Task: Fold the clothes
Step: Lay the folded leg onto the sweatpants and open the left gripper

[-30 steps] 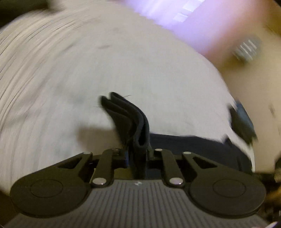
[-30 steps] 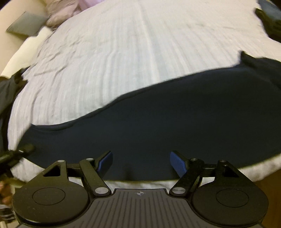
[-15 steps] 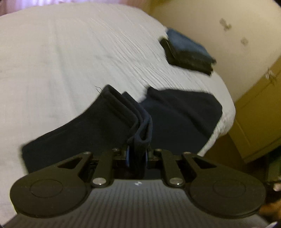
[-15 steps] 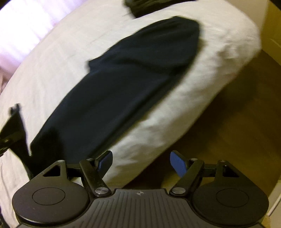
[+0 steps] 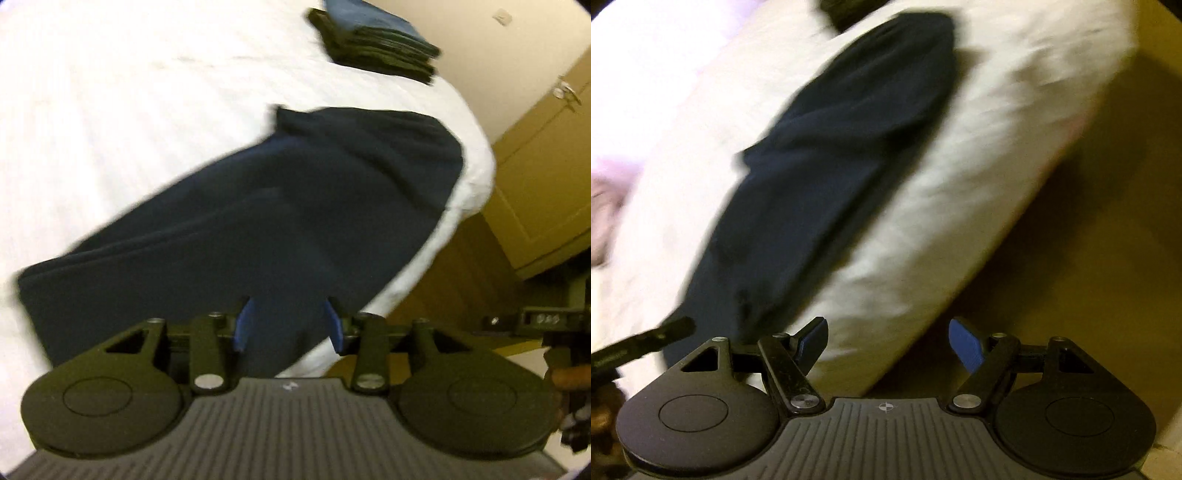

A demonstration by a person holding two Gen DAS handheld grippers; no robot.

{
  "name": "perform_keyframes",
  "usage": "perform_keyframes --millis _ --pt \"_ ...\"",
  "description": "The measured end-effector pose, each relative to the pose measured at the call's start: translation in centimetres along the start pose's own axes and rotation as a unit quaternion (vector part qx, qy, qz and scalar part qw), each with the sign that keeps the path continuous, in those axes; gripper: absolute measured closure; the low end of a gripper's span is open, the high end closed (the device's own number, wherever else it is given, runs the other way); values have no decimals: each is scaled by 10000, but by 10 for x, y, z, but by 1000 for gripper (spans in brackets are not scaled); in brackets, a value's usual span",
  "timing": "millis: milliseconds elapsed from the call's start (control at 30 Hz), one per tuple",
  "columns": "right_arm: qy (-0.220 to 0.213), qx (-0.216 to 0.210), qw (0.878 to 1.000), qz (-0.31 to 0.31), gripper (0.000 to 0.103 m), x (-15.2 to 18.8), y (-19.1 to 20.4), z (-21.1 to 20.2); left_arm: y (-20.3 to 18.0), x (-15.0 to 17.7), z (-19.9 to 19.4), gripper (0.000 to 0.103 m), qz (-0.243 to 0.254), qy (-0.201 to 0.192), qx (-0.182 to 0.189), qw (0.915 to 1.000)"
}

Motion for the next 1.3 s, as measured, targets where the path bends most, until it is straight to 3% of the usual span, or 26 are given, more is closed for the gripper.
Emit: perform_keyframes --millis 133,267,467,733,767,800,833,867,933,1033,1200,1300 --pt "401 -979 9938 -328 27 5 35 43 46 -6 -6 65 369 -67 -517 9980" --pt "202 -1399 9894 -336 27 12 59 74 72 -29 2 64 875 -192 -615 9941" --pt "-748 -1057 9892 -680 27 12 68 97 91 -44 16 64 1587 -318 -288 9864" --pt "-939 -1280 9872 166 28 52 65 123 94 -34 36 63 2148 -220 -42 9764" --pt "-1003 -1280 9862 322 31 53 63 126 94 -34 37 63 2178 -220 -37 9757" --pt "-1081 -1238 9851 512 66 53 60 127 93 -34 37 63 2200 -221 -26 9752" --pt "-1150 -1194 9836 705 89 52 56 128 93 -34 36 63 2209 -230 1 9750" --pt "-1192 -1147 9821 906 97 49 51 126 92 -35 34 63 2216 -240 32 9748" --pt "-1200 -1051 9816 1052 97 39 46 119 88 -37 29 63 2241 -309 119 9740" --pt "-1438 -954 9826 682 97 12 47 91 76 -37 28 62 2294 -355 235 9724" --pt "-868 -722 9885 1001 97 -7 5 103 59 -37 40 62 2465 -277 101 9687" --pt "-865 -660 9908 803 97 -7 10 100 59 -40 45 62 2514 -217 37 9676"
Point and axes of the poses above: each gripper's, at about its wrist camera, not at the fingertips, and z roughly the way its jaws point, y to its left, x to its underside, the point moved 5 cm from there along z, roughly the way its jaws point, and after that the axes turned 15 degrees about -x, right-handed, at the moved point
